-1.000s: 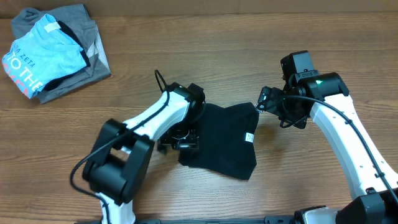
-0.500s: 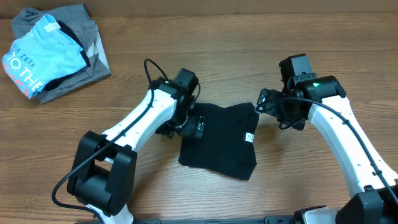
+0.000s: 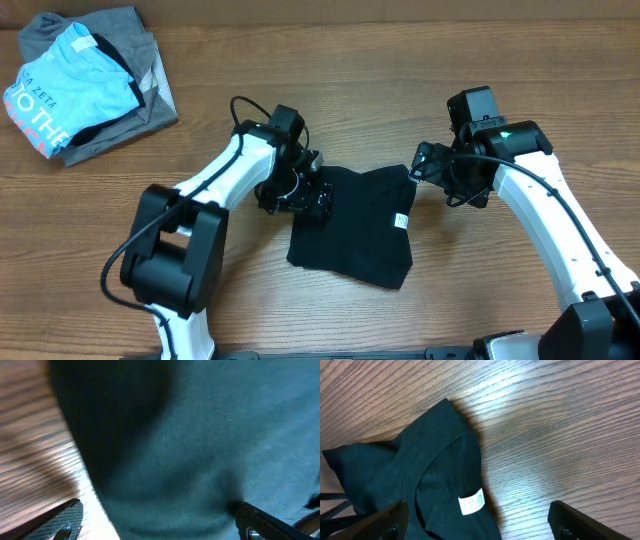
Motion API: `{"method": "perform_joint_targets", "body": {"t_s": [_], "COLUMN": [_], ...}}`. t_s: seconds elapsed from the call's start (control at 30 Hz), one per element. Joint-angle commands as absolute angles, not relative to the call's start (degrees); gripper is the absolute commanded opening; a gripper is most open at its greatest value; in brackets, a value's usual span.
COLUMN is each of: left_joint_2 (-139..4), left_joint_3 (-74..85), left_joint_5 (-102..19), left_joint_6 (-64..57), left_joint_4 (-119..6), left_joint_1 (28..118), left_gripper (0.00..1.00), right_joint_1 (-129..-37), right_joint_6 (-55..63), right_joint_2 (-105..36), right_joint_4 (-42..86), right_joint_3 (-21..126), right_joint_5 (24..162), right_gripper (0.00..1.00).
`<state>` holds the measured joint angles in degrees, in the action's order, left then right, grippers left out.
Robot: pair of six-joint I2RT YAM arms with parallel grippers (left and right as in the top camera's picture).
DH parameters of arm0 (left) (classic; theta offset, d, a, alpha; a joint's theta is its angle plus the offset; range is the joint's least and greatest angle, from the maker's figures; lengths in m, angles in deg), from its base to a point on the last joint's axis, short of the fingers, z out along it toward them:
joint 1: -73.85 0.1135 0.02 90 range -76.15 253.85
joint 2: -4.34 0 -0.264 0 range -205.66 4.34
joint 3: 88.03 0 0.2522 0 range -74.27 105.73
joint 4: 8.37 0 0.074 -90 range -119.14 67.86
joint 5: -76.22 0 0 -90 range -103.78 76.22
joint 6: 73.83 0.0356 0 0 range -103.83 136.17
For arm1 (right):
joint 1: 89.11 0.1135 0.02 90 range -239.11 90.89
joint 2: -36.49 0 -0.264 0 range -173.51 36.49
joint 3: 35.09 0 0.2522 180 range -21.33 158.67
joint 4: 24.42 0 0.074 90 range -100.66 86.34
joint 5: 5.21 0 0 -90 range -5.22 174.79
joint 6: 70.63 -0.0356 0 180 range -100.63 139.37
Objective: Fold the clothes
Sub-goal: 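Grasp the left edge of the black bundle with the left gripper, then carry the black bundle with the left gripper to the top-left clothes stack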
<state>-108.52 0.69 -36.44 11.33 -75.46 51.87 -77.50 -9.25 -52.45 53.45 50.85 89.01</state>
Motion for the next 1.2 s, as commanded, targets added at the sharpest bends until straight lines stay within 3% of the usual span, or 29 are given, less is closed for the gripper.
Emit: {"method": "perform_joint_targets", "body": {"t_s": [0.0,0.13,0.23,0.27,0.37,0.43,0.53,0.8,1.17], "left_joint_2": [-112.91,-115.62,-117.46,-118.42,-119.51,-119.73,-119.73,-119.73,-119.73], "left_joint_3": [1.65,1.65,1.65,1.65,1.65,1.65,1.65,4.05,17.71], "left_joint_5": [-40.85,-44.44,-45.84,-45.81,-45.79,-45.79,-44.68,-35.28,-23.28], "left_joint_6": [13.2,13.12,10.21,7.87,4.79,3.92,3.94,4.4,7.52], "left_joint_4": [-75.37,-74.65,-73.73,-72.96,-72.33,-72.16,-71.04,-70.67,-76.5], "left_joint_1": [52.07,52.07,52.05,52.0,51.98,51.98,51.98,54.87,65.71], "left_gripper": [1.0,0.99,0.77,0.61,0.59,0.5,0.04,0.04,0.04], "right_joint_1": [-77.61,-77.61,-77.61,-77.61,-77.61,-77.61,-77.61,-77.61,-77.58], "right_joint_6": [-9.05,-9.08,-9.08,-9.08,-9.08,-9.08,-9.08,-9.08,-9.05], "right_joint_2": [-52.69,-52.69,-52.69,-52.69,-52.69,-52.69,-52.69,-52.69,-52.69], "right_joint_4": [53.21,53.21,53.21,53.24,53.21,53.24,53.21,53.28,54.0], "right_joint_3": [50.48,50.48,50.48,50.48,50.48,50.48,50.48,50.48,50.48], "right_joint_5": [88.99,89.01,89.01,89.01,89.01,89.01,89.45,89.89,90.94], "right_gripper": [0.93,0.93,0.93,0.93,0.93,0.93,0.93,0.93,0.93]}}
